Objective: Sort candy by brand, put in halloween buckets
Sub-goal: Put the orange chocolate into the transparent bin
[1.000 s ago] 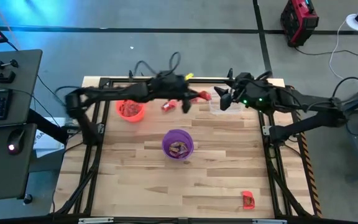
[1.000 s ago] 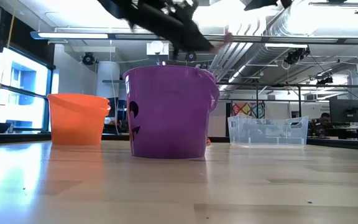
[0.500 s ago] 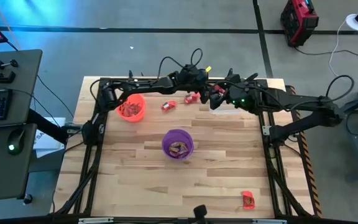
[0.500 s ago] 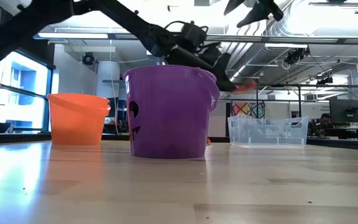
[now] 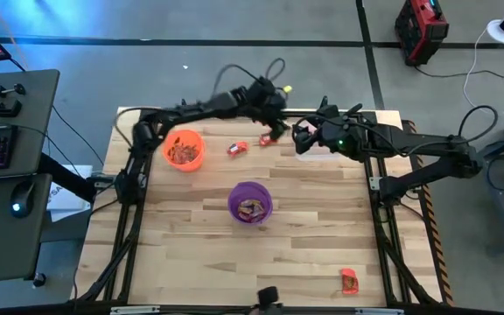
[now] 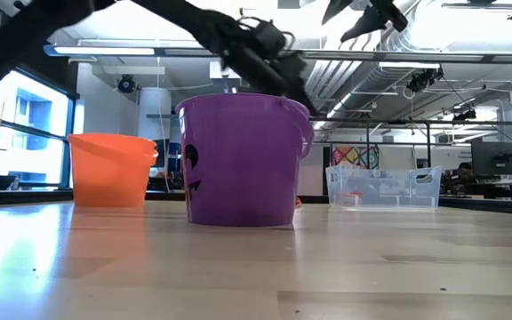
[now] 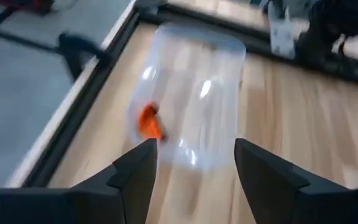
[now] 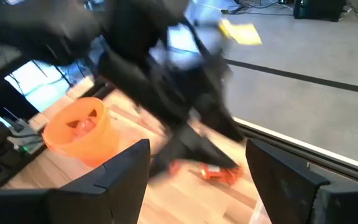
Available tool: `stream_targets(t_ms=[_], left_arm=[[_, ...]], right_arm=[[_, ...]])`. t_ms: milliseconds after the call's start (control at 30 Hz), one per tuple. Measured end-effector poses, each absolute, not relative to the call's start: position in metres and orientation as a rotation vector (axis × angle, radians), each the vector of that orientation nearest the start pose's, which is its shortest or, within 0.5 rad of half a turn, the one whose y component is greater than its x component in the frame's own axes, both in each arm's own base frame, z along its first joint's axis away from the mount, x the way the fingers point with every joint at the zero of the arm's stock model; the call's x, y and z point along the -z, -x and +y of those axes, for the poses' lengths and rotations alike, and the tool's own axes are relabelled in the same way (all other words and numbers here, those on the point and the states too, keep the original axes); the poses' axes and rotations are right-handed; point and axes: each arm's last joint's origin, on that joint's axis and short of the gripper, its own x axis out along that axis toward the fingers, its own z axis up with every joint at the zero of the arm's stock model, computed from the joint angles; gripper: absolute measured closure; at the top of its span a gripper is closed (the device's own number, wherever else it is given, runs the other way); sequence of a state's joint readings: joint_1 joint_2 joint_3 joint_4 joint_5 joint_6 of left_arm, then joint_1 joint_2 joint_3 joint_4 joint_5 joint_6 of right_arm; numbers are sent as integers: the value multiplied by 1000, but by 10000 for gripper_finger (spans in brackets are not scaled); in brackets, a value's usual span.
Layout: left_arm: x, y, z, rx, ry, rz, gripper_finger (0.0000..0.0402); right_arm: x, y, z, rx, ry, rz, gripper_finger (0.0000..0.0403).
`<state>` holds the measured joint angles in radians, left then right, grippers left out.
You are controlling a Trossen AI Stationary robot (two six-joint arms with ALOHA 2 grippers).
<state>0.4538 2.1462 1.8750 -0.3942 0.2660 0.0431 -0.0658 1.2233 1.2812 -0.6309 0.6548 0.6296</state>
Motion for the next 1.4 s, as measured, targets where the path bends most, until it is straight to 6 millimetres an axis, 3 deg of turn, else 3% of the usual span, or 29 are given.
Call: stream_targets(t_ms=[133,267,467,633,800,1067,1400], left_arm=[[-286,-407,215,-125,232,724,193],[-301,-366,212,-107,333,656,193],[-309,-302,168,-141,393,461,193],[-319,-256,127,-226,415,255,193],[-331,-221,103,-399,459,106,193],[-347,-197,94,-464,454,20,193],[-344,-197,94,-466,395,57,193]], right_arm=[[-374,-244,-37,853,-413,358,144],[-364,-243,-42,798,-444,455,144],[-328,-251,-55,669,-458,618,144],[-290,-283,-89,483,-492,651,144],[-254,-327,-138,518,-487,716,144],[-201,-364,-202,738,-710,867,144],[-190,-402,-231,803,-702,1108,144]])
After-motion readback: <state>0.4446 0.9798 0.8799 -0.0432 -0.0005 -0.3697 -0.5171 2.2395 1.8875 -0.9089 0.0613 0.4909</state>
